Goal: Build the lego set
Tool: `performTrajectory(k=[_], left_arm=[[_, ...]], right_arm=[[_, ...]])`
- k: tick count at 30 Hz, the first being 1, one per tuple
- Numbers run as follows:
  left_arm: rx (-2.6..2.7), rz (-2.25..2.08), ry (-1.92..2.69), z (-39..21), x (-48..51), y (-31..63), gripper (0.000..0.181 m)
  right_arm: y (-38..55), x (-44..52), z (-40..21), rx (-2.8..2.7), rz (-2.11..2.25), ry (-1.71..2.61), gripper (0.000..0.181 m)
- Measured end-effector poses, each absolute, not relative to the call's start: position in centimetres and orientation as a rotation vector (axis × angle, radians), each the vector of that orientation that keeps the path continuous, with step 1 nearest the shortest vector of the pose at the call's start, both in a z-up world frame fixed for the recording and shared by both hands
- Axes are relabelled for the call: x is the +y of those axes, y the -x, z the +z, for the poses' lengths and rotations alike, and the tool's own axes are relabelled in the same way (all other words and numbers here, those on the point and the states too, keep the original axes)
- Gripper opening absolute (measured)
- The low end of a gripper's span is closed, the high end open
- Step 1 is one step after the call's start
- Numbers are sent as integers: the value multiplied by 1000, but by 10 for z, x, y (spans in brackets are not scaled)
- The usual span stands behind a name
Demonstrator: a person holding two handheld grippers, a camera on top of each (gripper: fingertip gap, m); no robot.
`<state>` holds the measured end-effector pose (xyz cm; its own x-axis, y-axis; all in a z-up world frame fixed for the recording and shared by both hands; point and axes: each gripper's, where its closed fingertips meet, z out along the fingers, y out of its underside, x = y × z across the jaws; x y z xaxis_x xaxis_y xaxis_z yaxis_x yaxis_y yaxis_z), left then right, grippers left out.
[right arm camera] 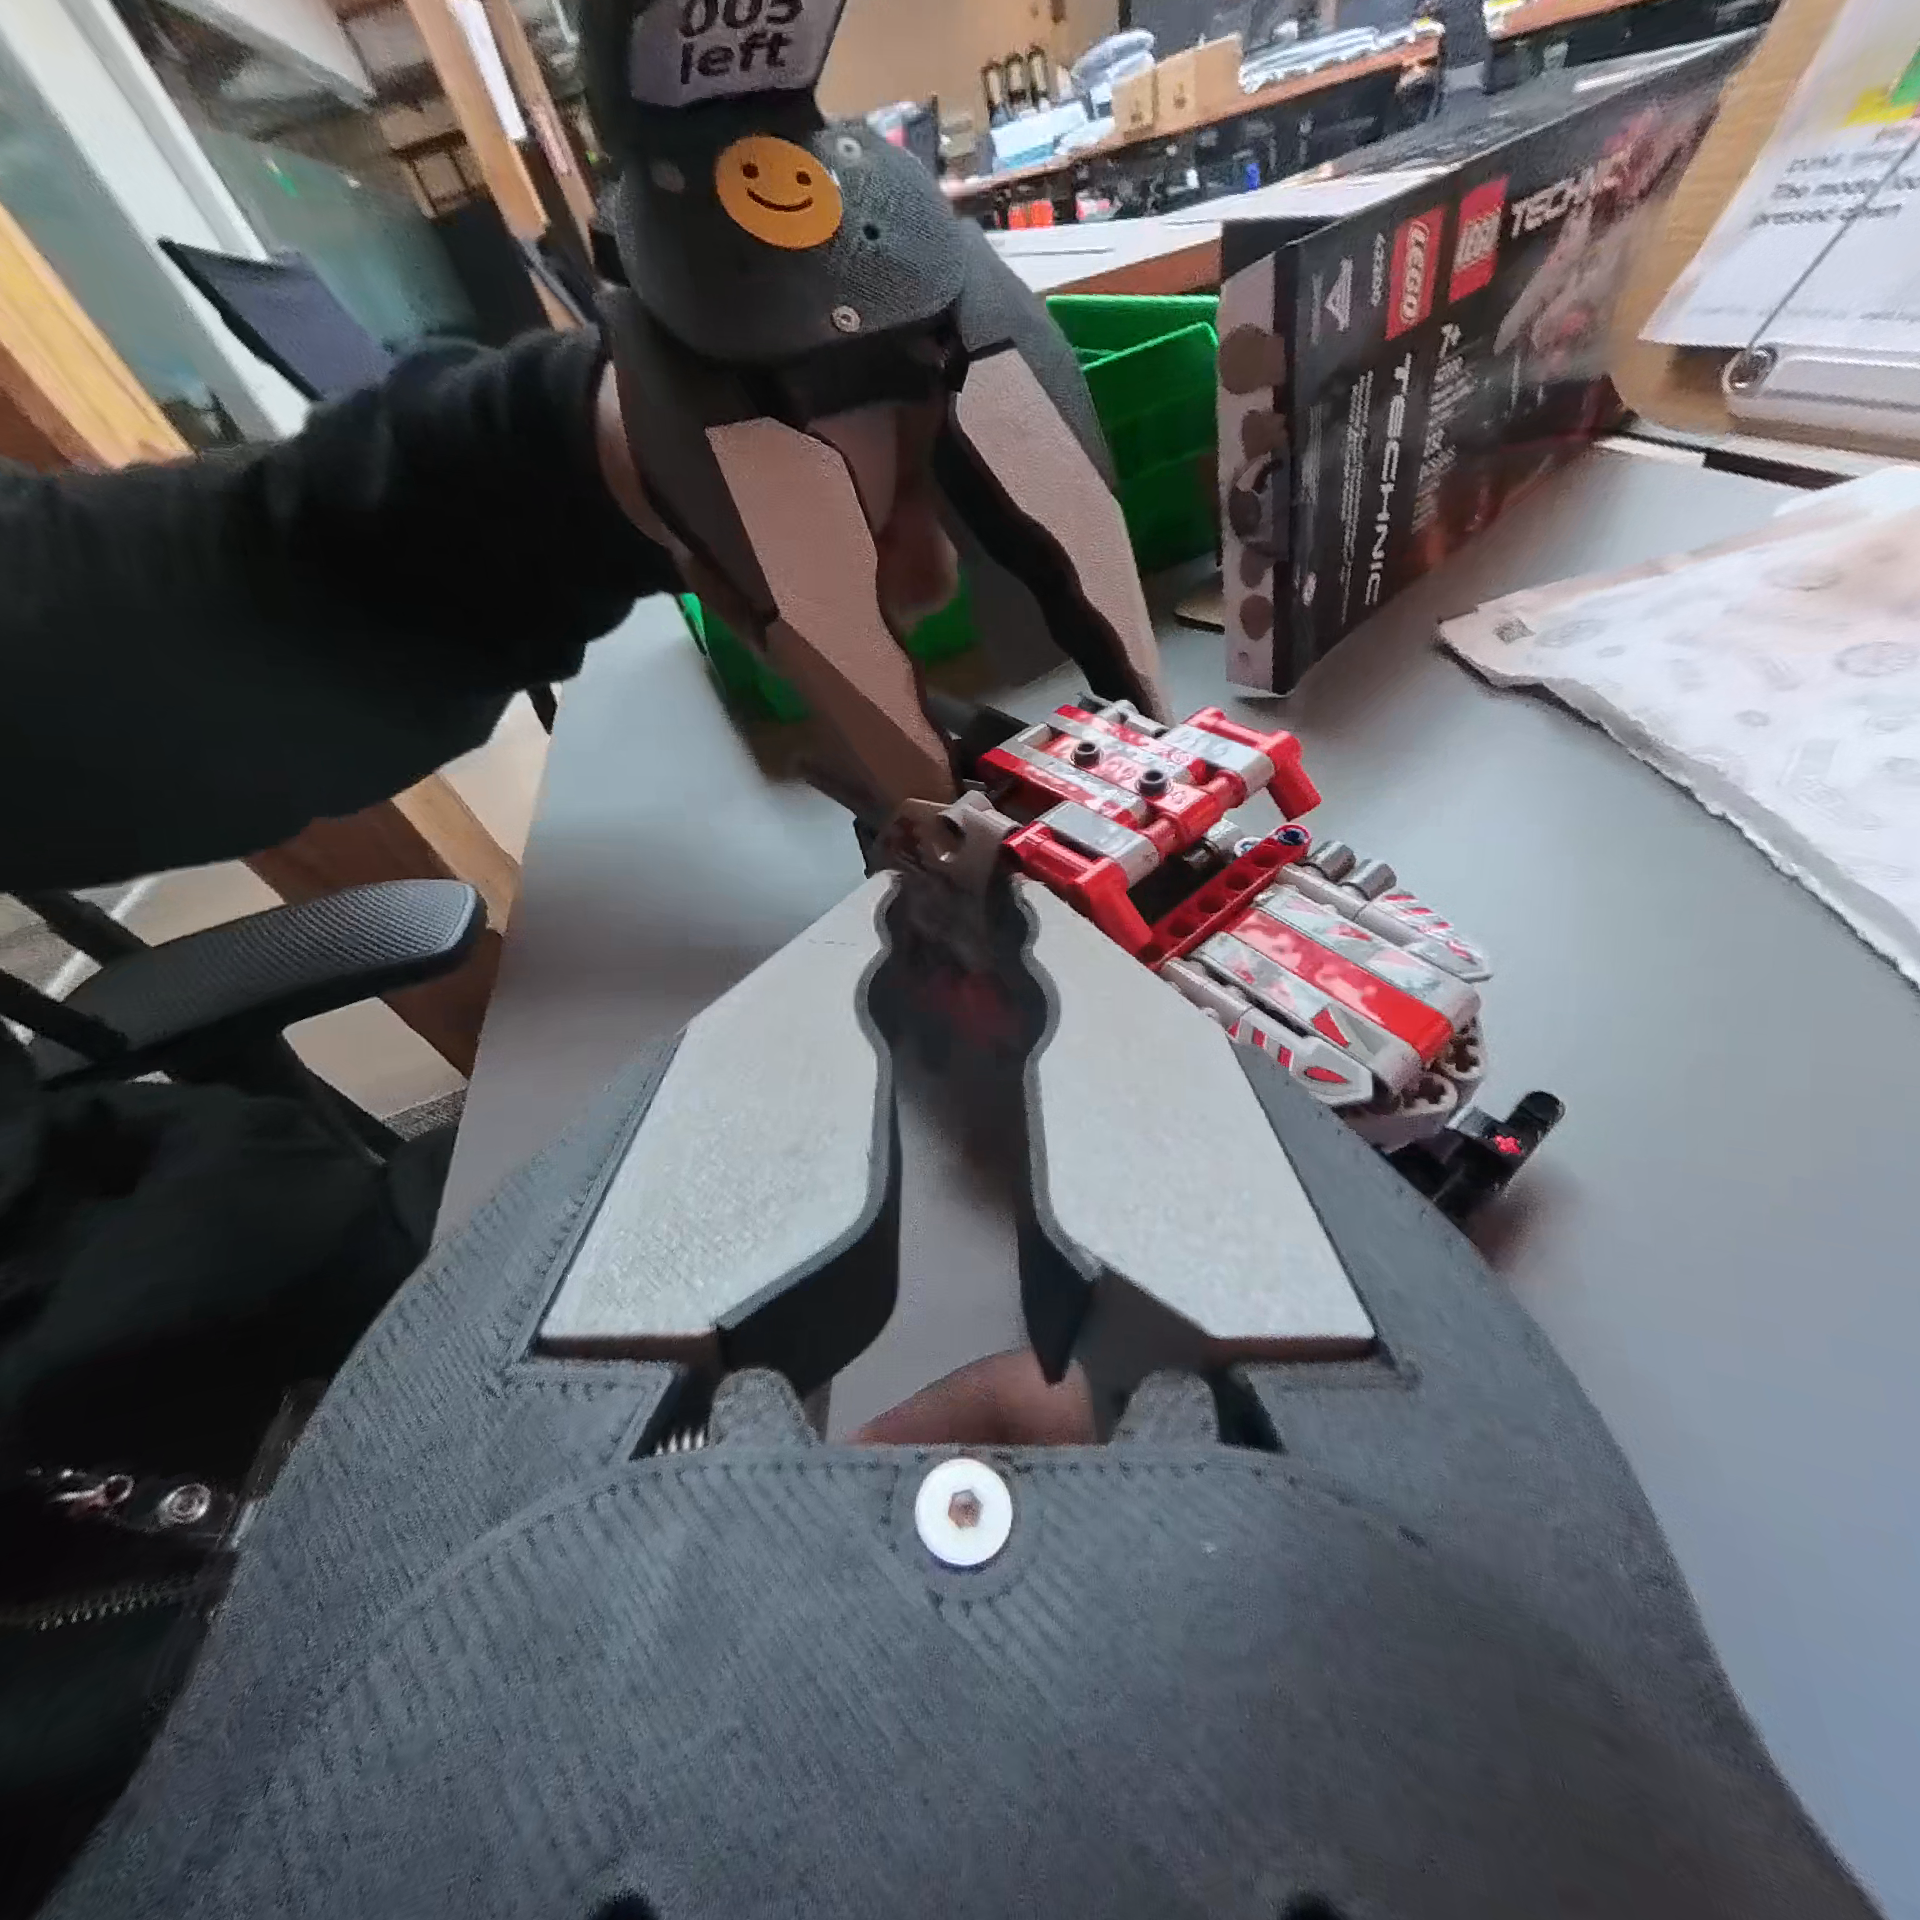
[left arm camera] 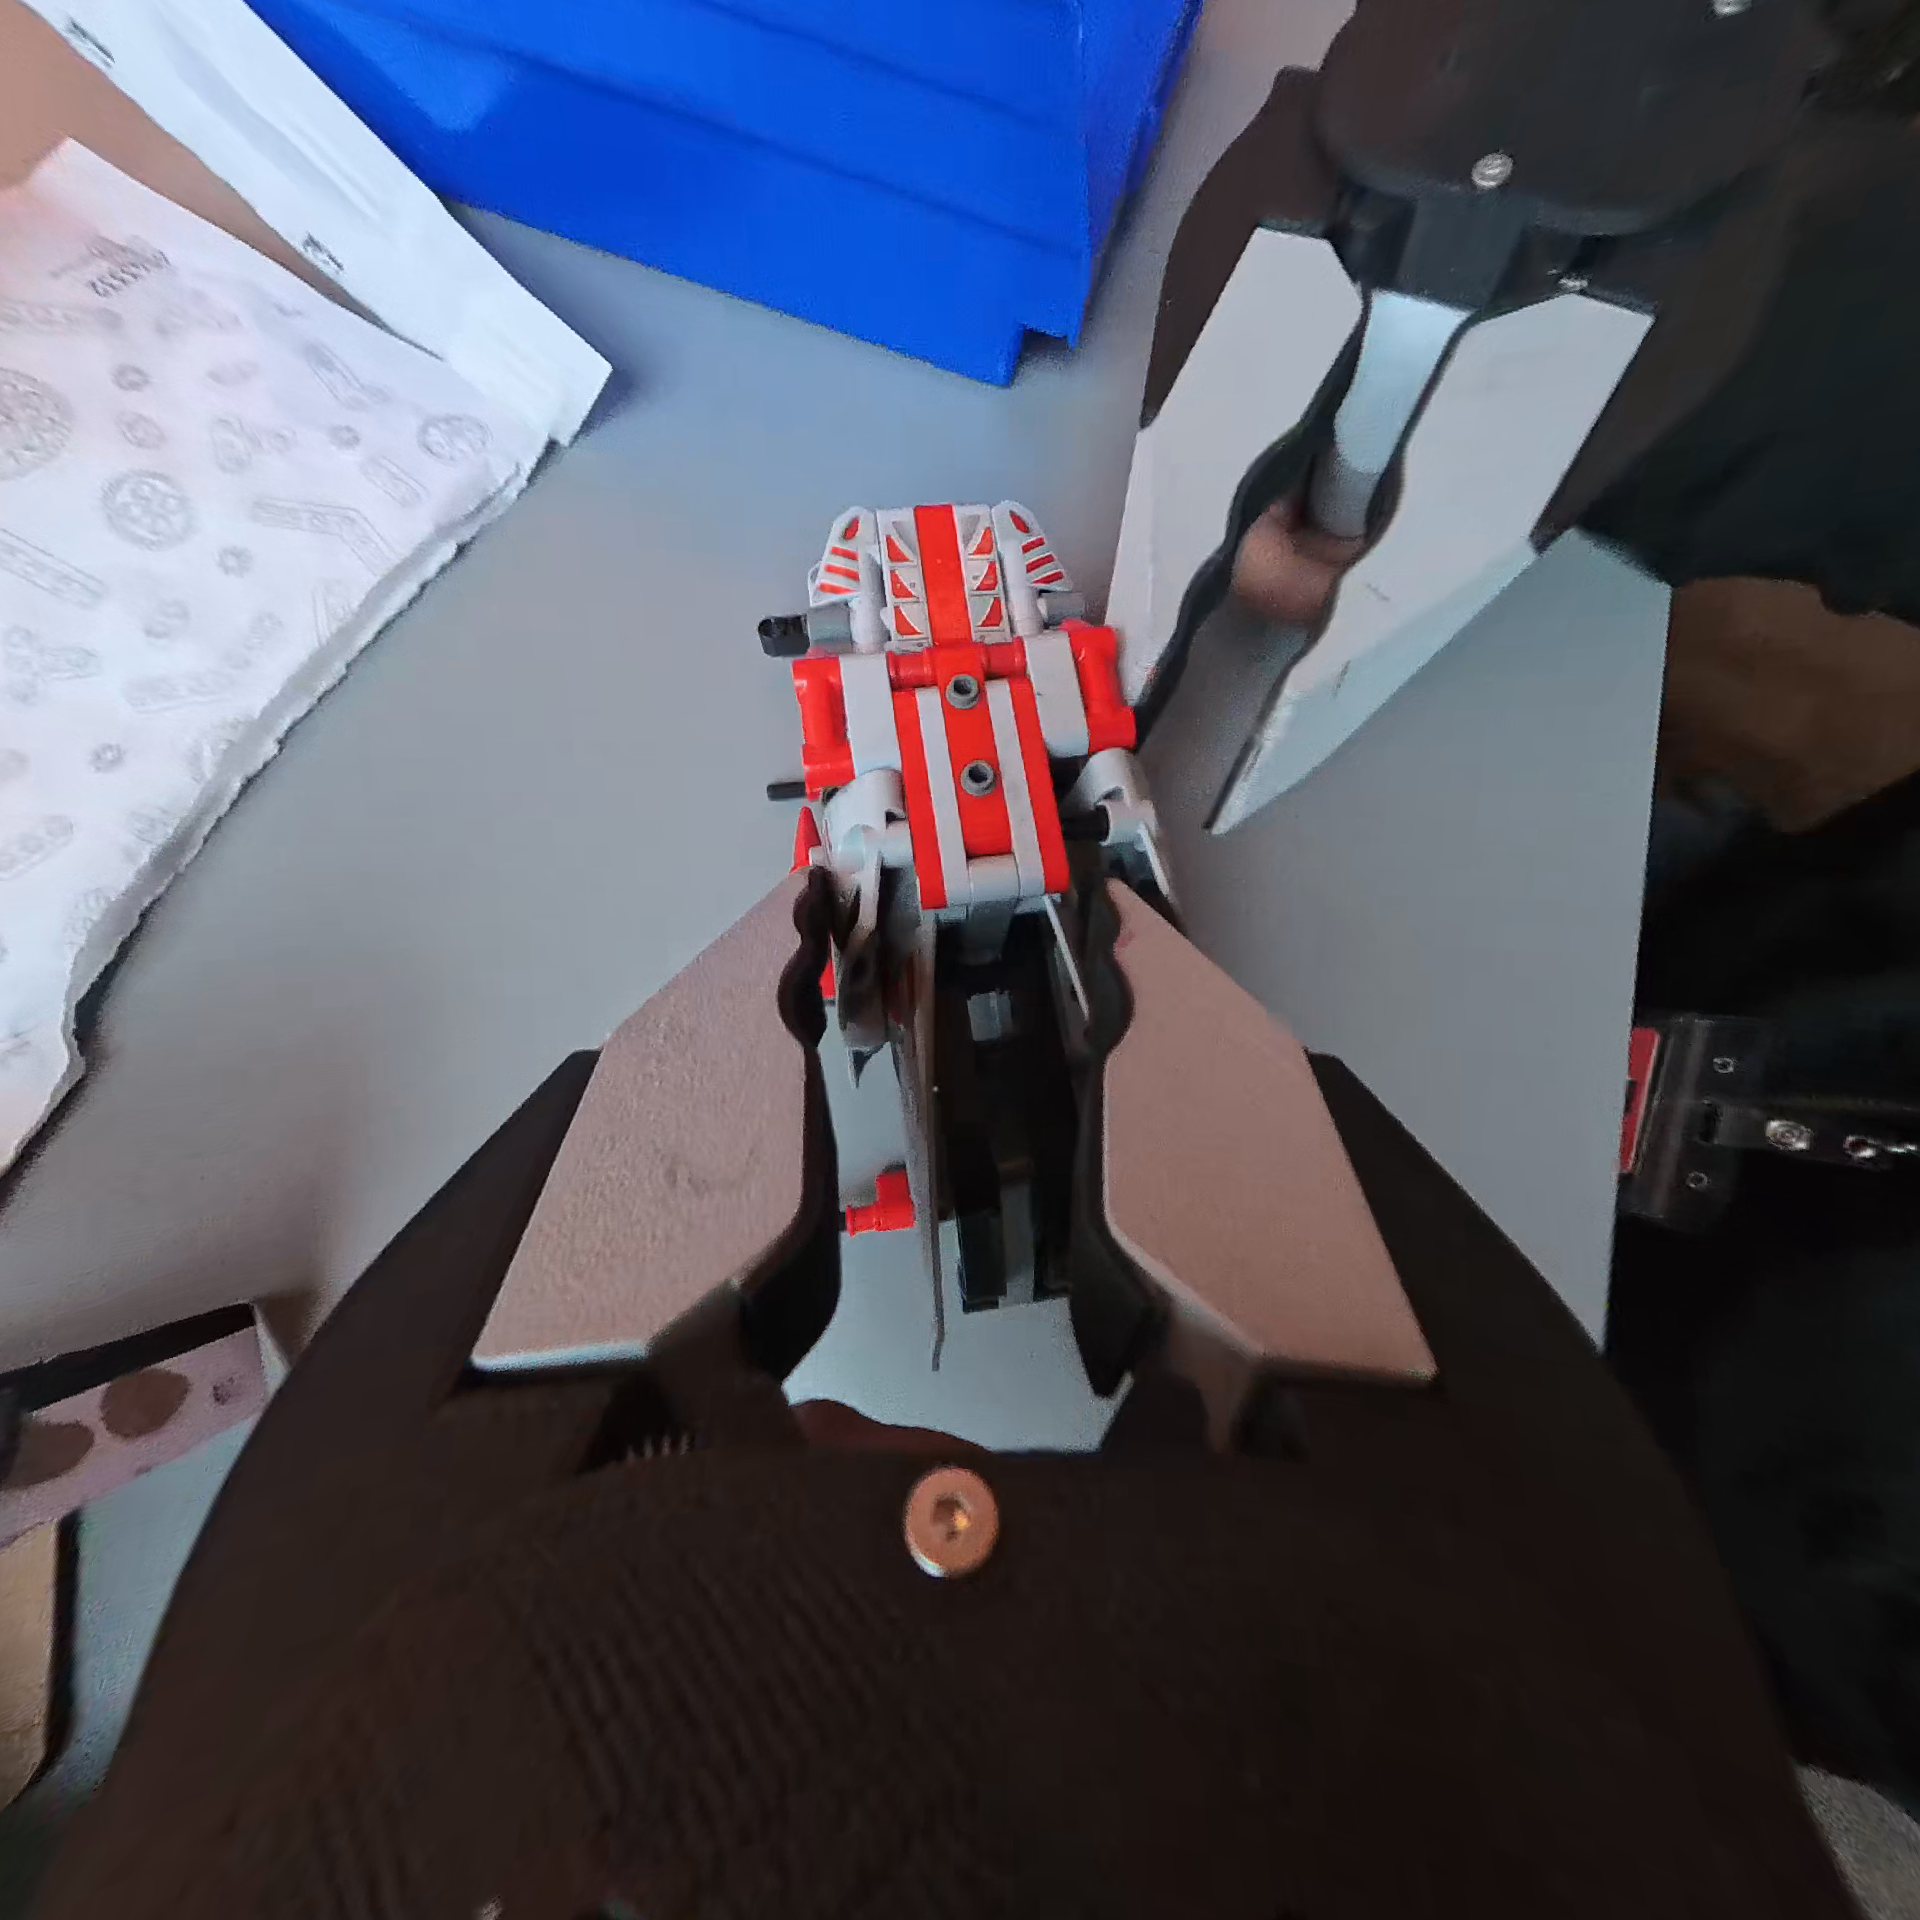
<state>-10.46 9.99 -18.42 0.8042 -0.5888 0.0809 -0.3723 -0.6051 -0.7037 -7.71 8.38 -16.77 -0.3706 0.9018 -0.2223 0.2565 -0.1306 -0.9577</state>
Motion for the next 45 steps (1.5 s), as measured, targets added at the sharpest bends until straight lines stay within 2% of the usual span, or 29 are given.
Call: performTrajectory(k=[3, 10, 14, 25, 28, 30, 36, 38, 45], left_arm=[[680, -407, 2259, -184, 100, 106, 47], [636, -394, 2227, -183, 100, 110, 46], [669, -453, 2198, -183, 94, 103, 46], [632, -469, 2191, -183, 91, 95, 45], [470, -282, 2207, -182, 109, 137, 45], [531, -359, 2204, -182, 100, 131, 45], [541, -413, 2196, -182, 97, 121, 45], [549, -434, 2195, -182, 97, 120, 45], [515, -493, 2207, -182, 101, 121, 45]], right_arm=[[81, 88, -168, -1616, 1521, 1284, 4], [85, 88, -167, -1627, 1585, 1290, 2], [77, 75, -168, -1771, 1418, 1007, 0], [61, 69, -173, -1852, 1248, 791, 0], [49, 41, -212, -2096, 1047, 668, 0], [58, 50, -208, -2005, 954, 711, 0], [67, 82, -176, -1771, 1167, 930, 0], [70, 91, -173, -1706, 1120, 934, 12], [74, 97, -169, -1645, 1130, 979, 11]])
